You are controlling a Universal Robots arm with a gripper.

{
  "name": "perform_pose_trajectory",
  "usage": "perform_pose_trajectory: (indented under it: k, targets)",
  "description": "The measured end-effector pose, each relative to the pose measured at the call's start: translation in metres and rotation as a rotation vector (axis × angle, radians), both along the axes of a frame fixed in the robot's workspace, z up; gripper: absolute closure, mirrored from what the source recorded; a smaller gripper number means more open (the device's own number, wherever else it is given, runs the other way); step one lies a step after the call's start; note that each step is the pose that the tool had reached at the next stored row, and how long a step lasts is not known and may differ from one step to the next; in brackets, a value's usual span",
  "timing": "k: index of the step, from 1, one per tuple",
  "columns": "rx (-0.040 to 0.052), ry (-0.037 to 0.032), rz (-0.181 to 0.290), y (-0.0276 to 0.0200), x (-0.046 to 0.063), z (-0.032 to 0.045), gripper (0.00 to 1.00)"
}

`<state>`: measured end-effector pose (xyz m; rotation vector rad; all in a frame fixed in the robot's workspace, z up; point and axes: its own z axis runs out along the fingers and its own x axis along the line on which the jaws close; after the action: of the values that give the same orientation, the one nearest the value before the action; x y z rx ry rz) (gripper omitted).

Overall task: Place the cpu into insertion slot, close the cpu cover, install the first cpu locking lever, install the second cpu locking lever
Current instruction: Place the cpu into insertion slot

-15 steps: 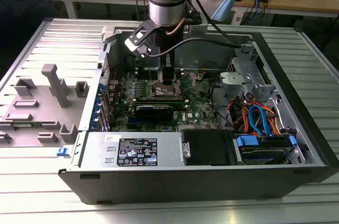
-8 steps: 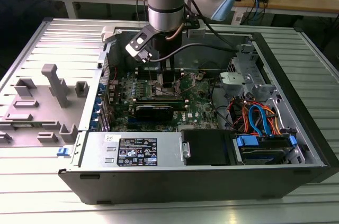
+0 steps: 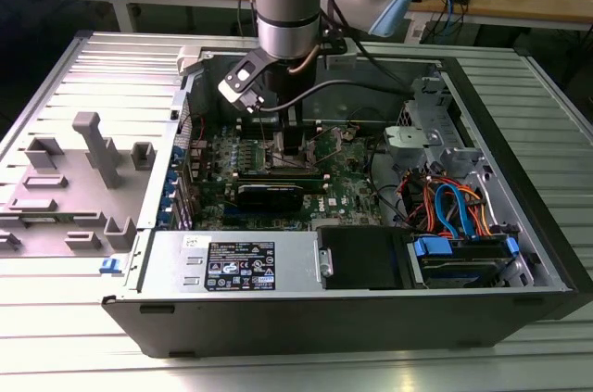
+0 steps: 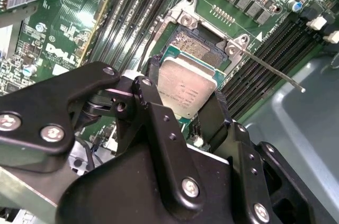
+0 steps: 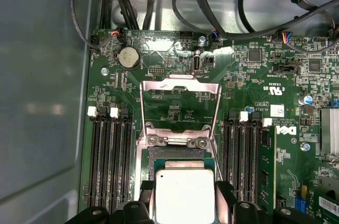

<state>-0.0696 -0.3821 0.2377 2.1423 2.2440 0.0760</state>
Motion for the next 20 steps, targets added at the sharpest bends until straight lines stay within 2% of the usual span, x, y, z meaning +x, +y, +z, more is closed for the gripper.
perform_pose_trajectory:
  k: [11,20]
  targets:
    - [0.0002,-0.0001,0.000,0.0000,0.000,-0.0012,0.46]
    - [0.0000,0.0001,-0.021,0.0016,0.000,-0.0103,0.46]
